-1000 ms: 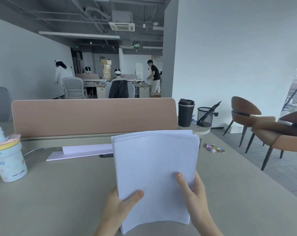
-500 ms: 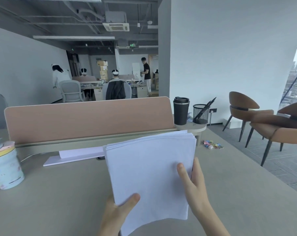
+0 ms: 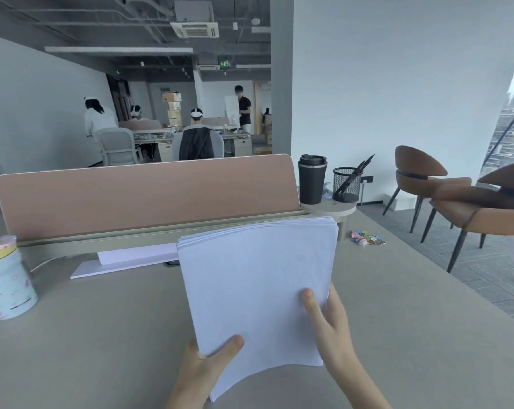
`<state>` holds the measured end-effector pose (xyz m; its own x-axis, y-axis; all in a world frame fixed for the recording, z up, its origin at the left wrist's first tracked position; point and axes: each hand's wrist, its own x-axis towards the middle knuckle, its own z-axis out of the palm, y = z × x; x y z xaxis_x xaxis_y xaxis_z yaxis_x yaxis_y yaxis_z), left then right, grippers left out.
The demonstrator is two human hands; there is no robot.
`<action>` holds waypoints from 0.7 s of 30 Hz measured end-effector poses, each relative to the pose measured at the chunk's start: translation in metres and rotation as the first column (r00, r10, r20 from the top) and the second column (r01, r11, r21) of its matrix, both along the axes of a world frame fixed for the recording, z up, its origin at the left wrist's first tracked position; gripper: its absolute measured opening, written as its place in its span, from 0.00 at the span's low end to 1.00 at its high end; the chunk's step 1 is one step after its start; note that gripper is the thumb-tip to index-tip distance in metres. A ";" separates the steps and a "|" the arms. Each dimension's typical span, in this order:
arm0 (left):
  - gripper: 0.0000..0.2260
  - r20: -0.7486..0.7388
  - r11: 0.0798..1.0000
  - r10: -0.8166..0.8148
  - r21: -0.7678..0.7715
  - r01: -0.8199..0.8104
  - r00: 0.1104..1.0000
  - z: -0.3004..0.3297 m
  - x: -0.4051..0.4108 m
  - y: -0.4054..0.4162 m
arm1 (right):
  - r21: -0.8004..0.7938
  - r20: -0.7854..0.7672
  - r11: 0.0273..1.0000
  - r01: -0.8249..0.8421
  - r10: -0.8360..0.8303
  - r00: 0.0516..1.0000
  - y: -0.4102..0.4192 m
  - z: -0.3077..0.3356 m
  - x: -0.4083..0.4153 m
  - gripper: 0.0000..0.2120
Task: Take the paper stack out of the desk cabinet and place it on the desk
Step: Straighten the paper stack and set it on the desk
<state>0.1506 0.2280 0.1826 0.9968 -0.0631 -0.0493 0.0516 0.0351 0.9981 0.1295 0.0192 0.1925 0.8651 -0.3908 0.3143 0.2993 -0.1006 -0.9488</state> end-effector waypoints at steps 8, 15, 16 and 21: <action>0.03 0.036 0.989 -0.008 0.148 0.003 0.999 0.004 0.008 -0.010 | -0.042 -0.158 0.991 0.126 -0.131 0.979 -0.010 -0.014 0.007 0.37; 0.06 -0.060 0.986 -0.127 0.098 0.132 0.990 0.018 0.018 -0.053 | -0.095 -0.258 0.982 0.165 -0.184 0.948 -0.060 0.002 0.004 0.23; 0.07 -0.085 0.984 -0.145 0.089 0.153 0.986 0.016 0.019 -0.063 | -0.101 -0.282 0.982 0.161 -0.184 0.942 -0.070 0.003 0.003 0.22; 0.09 -0.217 0.977 -0.177 0.079 0.198 0.960 0.003 0.018 -0.113 | -0.165 -0.447 0.978 0.128 -0.190 0.874 -0.126 -0.006 -0.002 0.16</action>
